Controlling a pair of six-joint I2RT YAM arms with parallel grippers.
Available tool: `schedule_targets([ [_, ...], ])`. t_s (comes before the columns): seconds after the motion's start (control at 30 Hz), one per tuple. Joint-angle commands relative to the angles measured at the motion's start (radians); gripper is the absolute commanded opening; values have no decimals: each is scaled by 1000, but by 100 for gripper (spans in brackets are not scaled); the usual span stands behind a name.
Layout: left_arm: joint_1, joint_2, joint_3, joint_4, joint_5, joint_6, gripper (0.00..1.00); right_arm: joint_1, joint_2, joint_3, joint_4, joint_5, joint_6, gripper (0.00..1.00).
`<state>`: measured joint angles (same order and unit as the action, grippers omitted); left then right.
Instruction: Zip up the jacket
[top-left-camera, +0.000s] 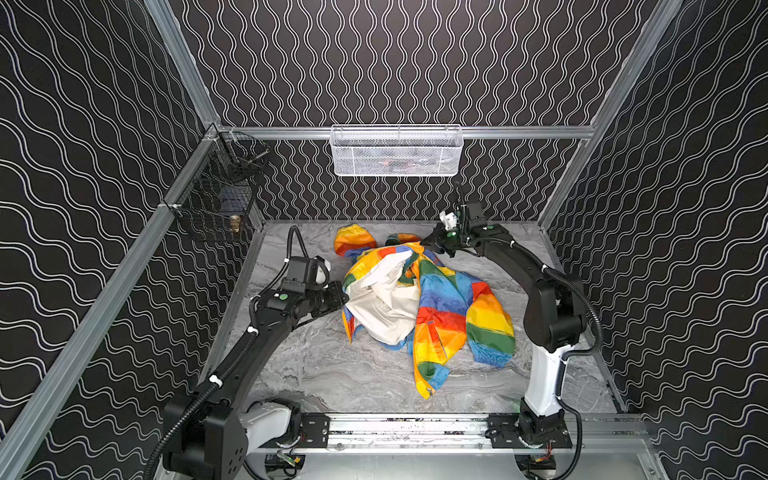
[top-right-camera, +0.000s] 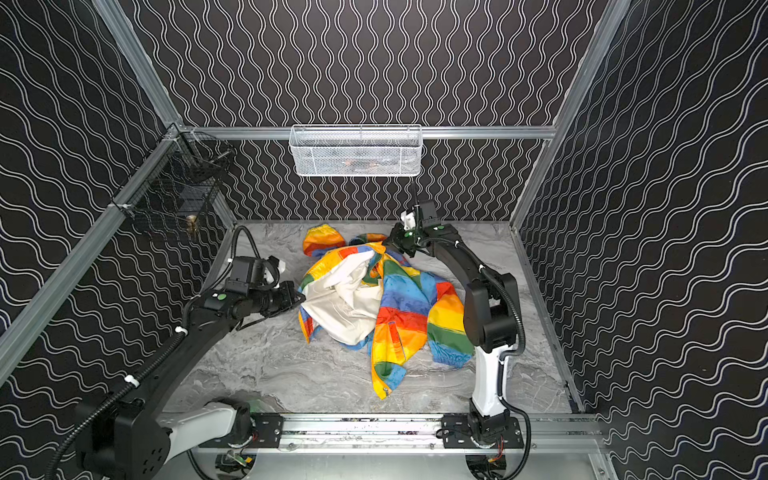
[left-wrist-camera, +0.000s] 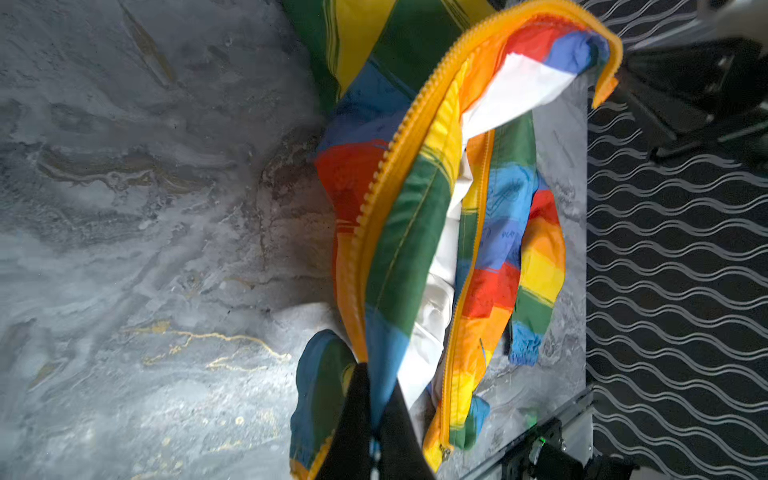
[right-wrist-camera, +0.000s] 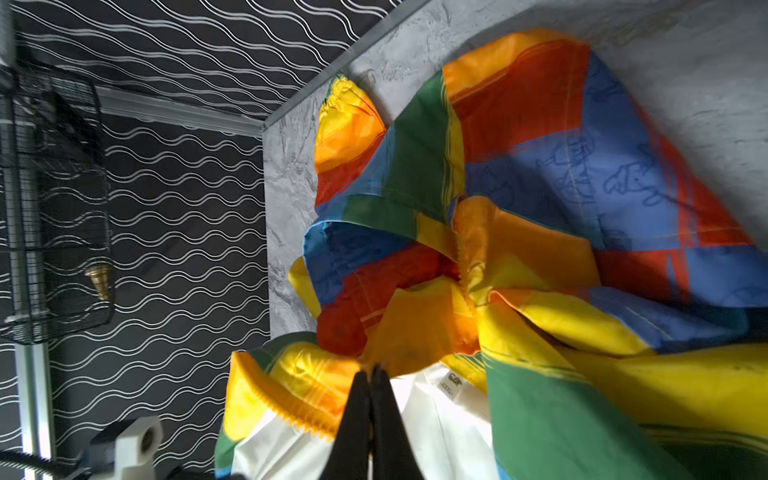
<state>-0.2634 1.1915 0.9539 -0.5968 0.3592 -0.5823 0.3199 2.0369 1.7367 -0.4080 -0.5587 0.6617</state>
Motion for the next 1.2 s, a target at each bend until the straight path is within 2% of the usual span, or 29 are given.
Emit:
schedule_targets([
  [0.0,-50,27,26,-172,-37,80,3,1,26,12,-37,3,-45,0],
  [0.1,-92,37,-2,-172,-53,74,7,-5,45,3,-36,-2,-60,0],
  [0.33,-233,48,-112,4,16,1,38,-59,79,-43,12,-70,-48,0],
  [0.4,-268,61,-139,60,47,-14,44,-72,80,-50,14,-80,-53,0],
  [0.53,-339,70,-161,112,45,-29,48,-104,84,-60,14,-85,-61,0],
  [0.7,-356,69,-189,164,66,-36,51,-128,98,-56,10,-96,-66,0],
  [0.8,-361,51,-190,144,20,-40,51,-139,108,-49,8,-119,-66,0],
  [0.97,-362,-24,-154,7,-200,-39,57,-149,71,-69,3,-93,-50,21],
  [1.03,-362,-54,-155,-33,-286,-50,61,-148,37,-77,-22,-54,-39,35],
  [1.17,-361,-97,-182,-35,-369,-58,64,-146,-57,-137,-15,16,-14,53],
])
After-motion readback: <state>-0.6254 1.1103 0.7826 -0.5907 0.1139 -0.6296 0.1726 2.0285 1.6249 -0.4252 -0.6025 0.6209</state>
